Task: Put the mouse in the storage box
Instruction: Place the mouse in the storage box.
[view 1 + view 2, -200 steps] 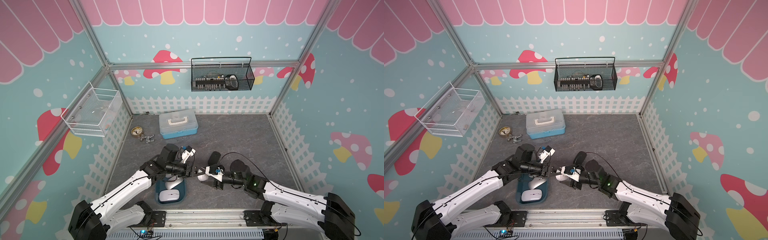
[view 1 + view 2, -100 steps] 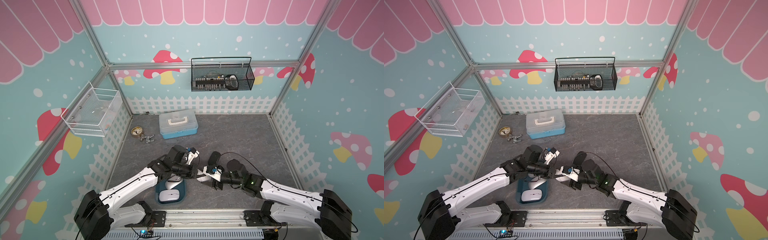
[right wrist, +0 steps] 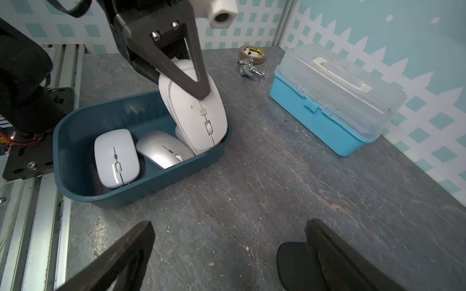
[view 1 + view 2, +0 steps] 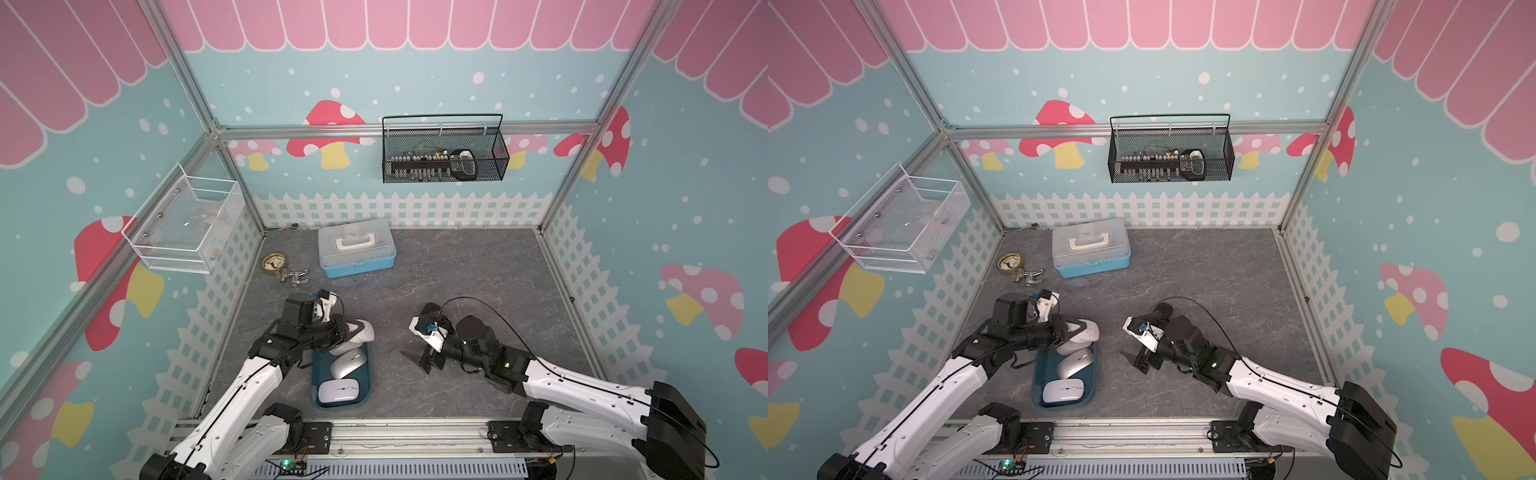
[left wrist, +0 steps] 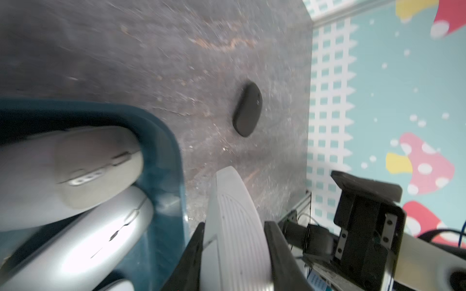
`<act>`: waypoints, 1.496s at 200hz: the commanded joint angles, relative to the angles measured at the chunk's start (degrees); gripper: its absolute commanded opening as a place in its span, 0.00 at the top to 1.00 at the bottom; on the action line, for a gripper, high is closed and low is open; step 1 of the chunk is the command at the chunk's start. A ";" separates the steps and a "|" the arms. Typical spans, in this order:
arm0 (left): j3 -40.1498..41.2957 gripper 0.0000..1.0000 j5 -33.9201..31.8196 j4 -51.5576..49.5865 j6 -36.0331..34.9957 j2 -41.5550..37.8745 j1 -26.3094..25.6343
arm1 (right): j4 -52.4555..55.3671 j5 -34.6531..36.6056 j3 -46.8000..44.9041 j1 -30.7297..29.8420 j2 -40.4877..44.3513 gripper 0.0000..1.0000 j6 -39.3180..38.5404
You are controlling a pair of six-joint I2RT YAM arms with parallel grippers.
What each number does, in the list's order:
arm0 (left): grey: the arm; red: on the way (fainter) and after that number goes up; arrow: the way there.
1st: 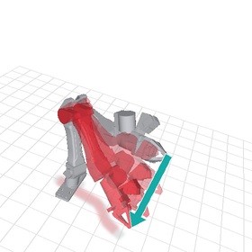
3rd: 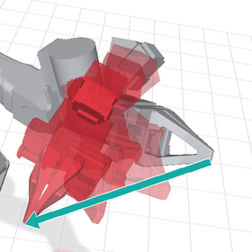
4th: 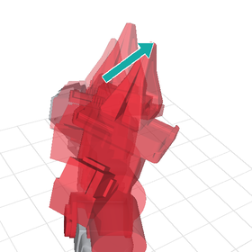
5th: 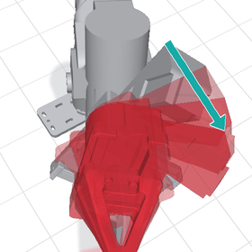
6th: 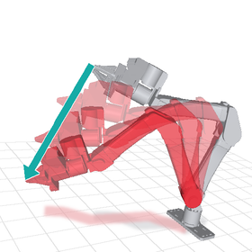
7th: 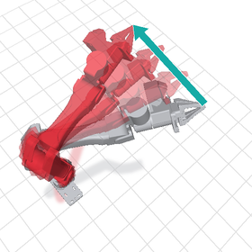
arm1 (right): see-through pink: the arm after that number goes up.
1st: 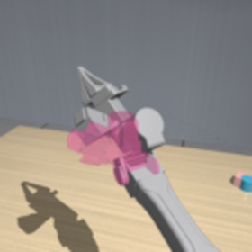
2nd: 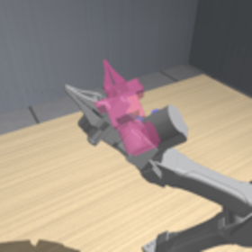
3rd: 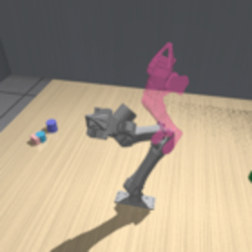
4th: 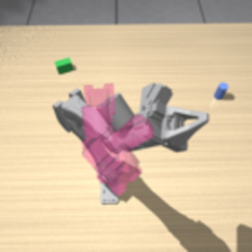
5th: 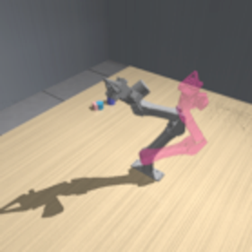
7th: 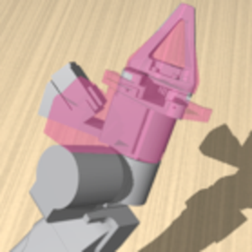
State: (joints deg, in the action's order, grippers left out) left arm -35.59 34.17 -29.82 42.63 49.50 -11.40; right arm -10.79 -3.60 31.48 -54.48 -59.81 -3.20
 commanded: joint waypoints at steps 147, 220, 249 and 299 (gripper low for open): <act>4.80 0.84 -7.15 -6.31 3.99 -2.91 6.92 | -3.15 9.45 -1.52 -0.27 0.88 0.01 4.23; 7.50 0.82 -3.68 1.60 5.54 1.27 6.92 | -1.98 9.37 -1.50 -0.28 0.96 0.01 4.67; 7.91 0.76 -3.65 2.99 5.27 2.52 6.92 | -1.74 9.82 -1.46 -0.21 1.06 0.01 4.75; 7.32 0.10 -3.03 2.87 5.02 2.19 6.89 | -0.69 14.20 -1.00 -0.04 0.67 0.01 6.87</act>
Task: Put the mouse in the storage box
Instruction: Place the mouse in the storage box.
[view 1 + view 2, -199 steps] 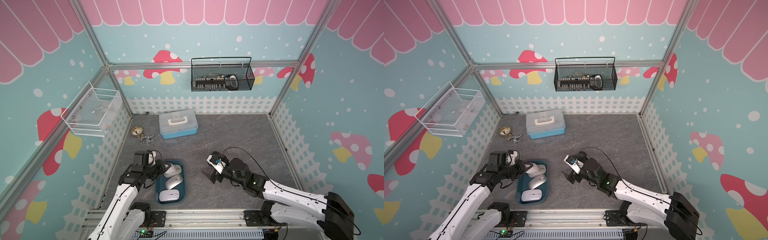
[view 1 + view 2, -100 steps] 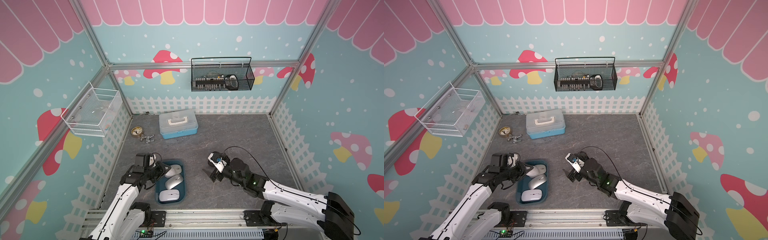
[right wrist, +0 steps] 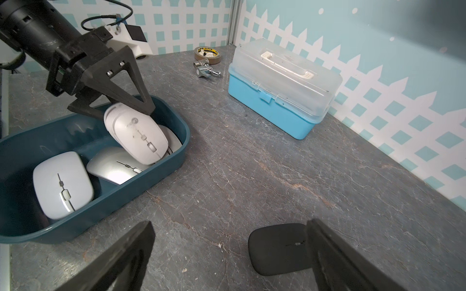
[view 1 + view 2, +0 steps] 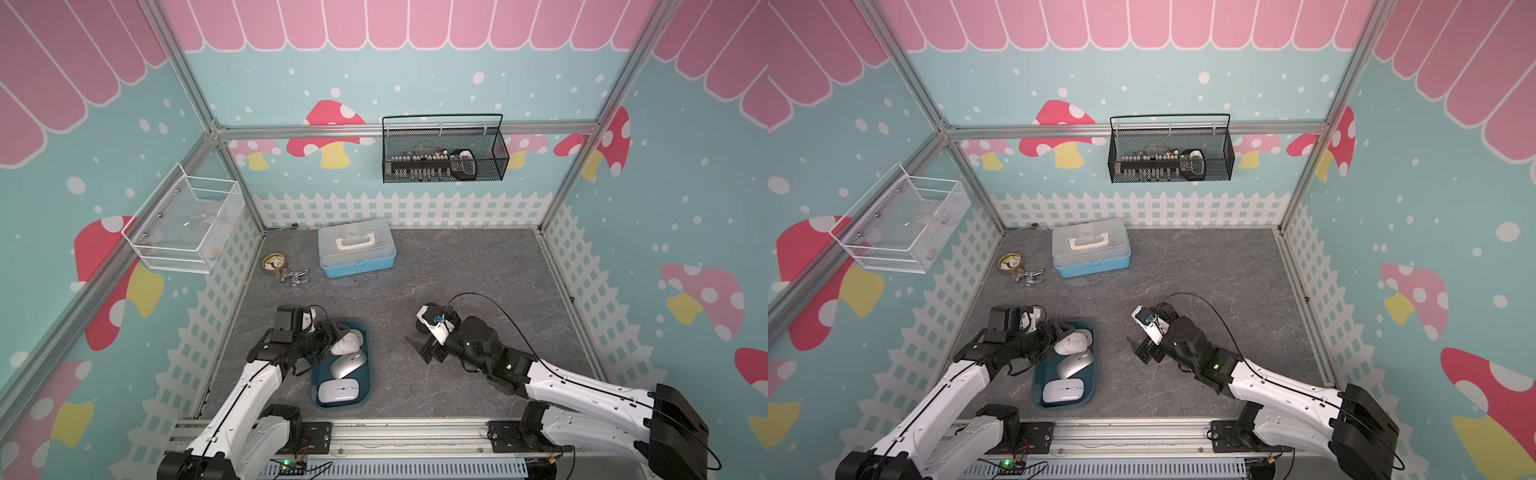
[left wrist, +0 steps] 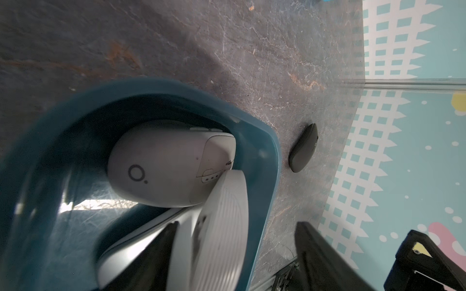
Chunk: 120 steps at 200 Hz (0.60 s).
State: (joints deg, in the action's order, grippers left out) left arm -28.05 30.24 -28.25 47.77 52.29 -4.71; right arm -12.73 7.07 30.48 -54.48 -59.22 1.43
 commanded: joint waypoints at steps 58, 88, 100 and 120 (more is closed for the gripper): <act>-9.15 0.09 -6.55 -8.81 -4.44 -4.13 0.24 | 8.51 6.97 4.22 5.55 -2.86 0.01 12.42; -13.20 0.07 -11.89 -12.66 -7.35 -5.86 0.30 | 11.84 5.57 7.49 8.41 -7.88 0.01 17.93; -13.43 0.07 -11.48 -13.26 -7.84 -5.77 0.32 | 11.77 4.57 8.00 8.52 -8.92 0.01 18.35; -13.00 0.07 -10.23 -13.42 -7.87 -5.79 0.32 | 11.72 3.79 8.25 9.06 -10.01 0.01 19.60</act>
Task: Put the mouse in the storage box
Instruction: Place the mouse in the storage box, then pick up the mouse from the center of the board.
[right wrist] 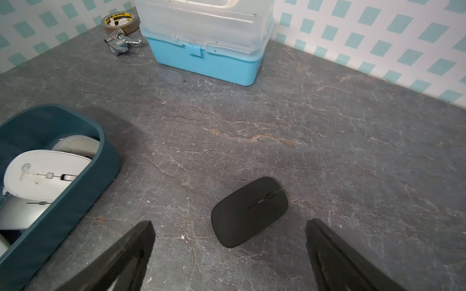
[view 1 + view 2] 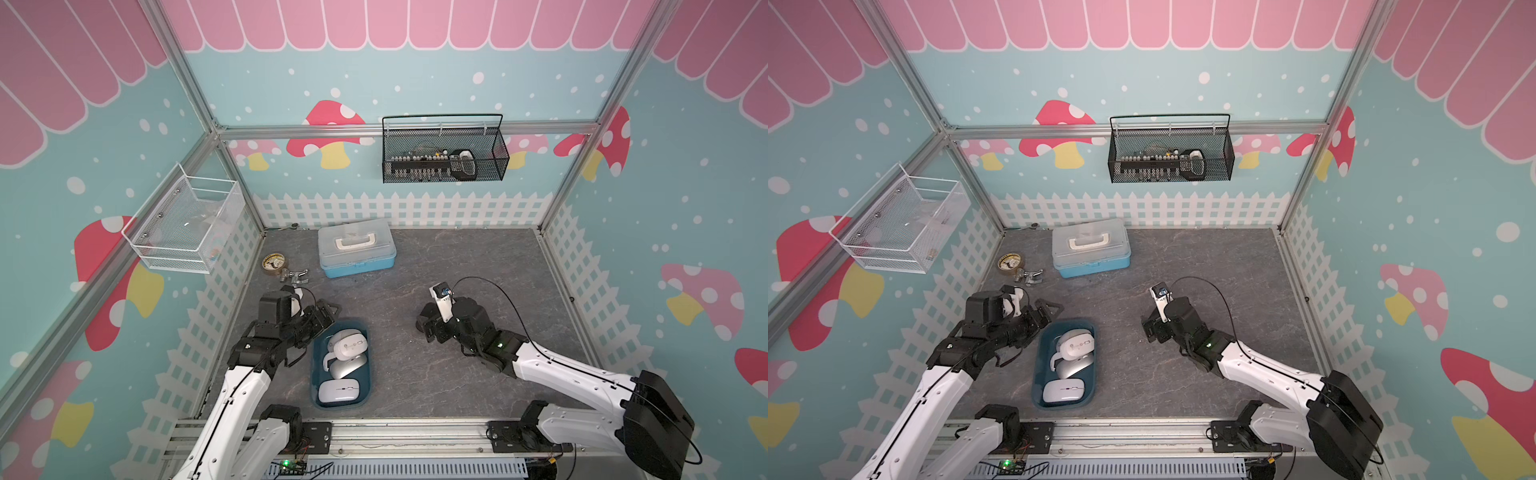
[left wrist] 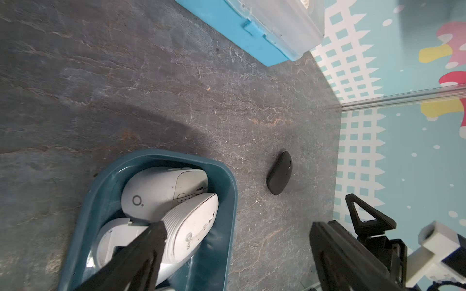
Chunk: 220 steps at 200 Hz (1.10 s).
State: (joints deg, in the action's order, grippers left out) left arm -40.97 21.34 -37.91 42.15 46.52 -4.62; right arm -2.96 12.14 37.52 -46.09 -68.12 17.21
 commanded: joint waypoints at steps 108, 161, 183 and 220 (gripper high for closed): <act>1.57 0.08 1.19 -3.66 -3.30 -1.13 0.21 | 18.13 -8.70 14.84 10.05 -23.08 0.01 24.80; 1.91 0.08 1.64 -3.61 -3.47 -1.52 0.23 | 26.06 -6.70 24.23 10.04 -34.77 0.01 35.31; 2.03 0.07 1.72 -3.62 -3.48 -1.61 0.22 | 26.87 -7.74 26.71 10.05 -38.52 0.01 36.47; 2.18 0.07 1.93 -3.65 -3.58 -1.92 0.23 | 27.84 -5.84 28.00 9.78 -41.99 0.05 37.02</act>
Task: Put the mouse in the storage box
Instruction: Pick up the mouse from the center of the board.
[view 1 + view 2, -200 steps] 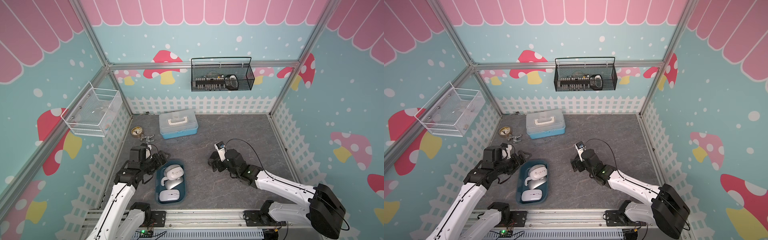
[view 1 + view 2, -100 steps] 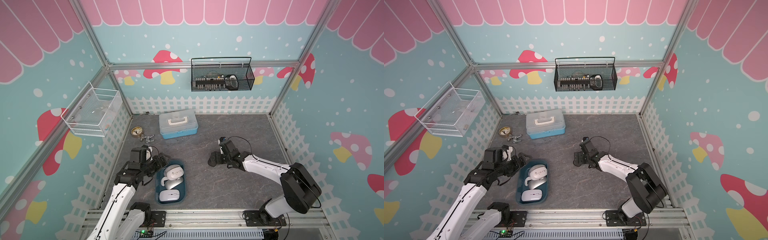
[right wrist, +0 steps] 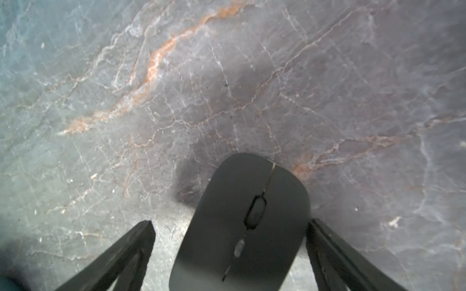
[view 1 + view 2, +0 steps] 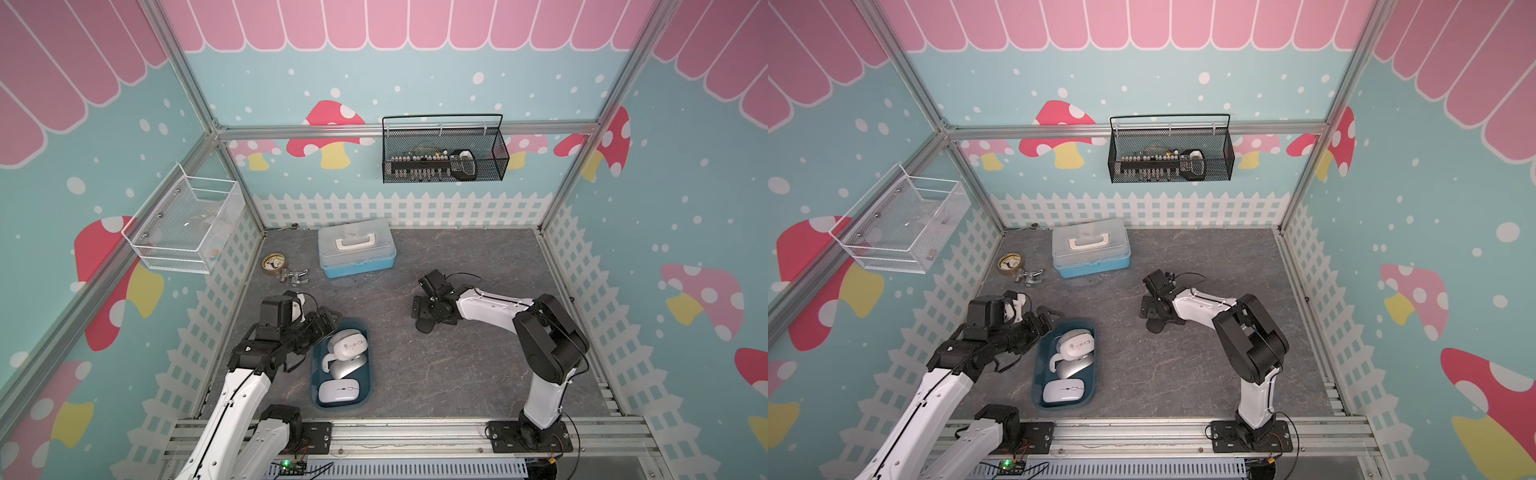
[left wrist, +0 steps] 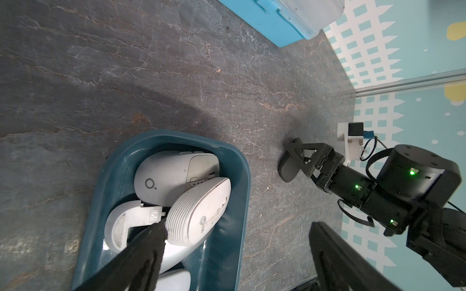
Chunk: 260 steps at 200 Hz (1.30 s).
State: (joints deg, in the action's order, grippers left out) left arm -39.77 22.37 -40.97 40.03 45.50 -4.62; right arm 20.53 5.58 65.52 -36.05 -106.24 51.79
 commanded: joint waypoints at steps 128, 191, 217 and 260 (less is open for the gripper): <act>1.18 0.07 1.53 -0.60 -1.63 -0.41 0.29 | 9.04 7.95 2.33 -6.13 -6.64 0.41 2.15; 2.44 0.08 7.55 1.33 -1.91 -0.32 0.25 | 0.48 7.53 -0.87 -6.13 3.06 0.51 -8.23; 3.16 0.11 15.18 4.45 -1.75 -0.19 0.23 | -7.22 3.36 -4.61 -6.08 10.36 0.57 -18.82; 3.21 0.16 31.12 11.35 -0.08 0.85 -0.07 | -23.15 -9.25 -16.03 -6.13 26.53 0.55 -34.62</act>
State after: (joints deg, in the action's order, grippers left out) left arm -36.99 41.23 -35.70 39.68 46.35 -4.62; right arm 9.47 5.74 54.96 -41.74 -87.31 29.63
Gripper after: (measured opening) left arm 0.848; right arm 0.601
